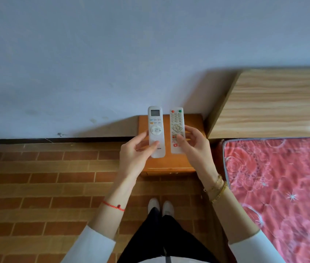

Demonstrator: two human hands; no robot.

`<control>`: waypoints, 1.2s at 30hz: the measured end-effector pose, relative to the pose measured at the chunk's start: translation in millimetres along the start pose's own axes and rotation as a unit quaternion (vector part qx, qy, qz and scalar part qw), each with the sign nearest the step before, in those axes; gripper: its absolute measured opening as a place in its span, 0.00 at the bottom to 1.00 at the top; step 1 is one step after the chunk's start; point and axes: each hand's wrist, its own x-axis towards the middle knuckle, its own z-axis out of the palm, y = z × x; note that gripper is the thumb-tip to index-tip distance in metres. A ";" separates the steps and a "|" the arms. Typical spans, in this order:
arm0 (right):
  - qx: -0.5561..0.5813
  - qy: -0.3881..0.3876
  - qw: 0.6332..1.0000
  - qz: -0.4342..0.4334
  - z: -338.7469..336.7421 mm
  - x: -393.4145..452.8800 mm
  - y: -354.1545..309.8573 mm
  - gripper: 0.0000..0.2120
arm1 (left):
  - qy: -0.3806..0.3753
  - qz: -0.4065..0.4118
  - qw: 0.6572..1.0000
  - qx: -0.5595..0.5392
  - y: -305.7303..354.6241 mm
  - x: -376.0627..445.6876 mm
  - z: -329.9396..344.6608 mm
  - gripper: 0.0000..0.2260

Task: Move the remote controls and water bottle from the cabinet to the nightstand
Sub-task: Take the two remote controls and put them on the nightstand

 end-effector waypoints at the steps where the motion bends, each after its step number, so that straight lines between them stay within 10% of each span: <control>1: -0.004 -0.001 1.000 0.004 4.7 11.6 4.4 0.20 | 0.002 -0.005 1.000 0.004 -2.8 12.6 2.4 0.25; 36: -0.148 -0.017 0.970 0.191 129.8 248.9 362.2 0.15 | 0.019 -0.148 0.984 0.098 -325.0 294.1 95.1 0.24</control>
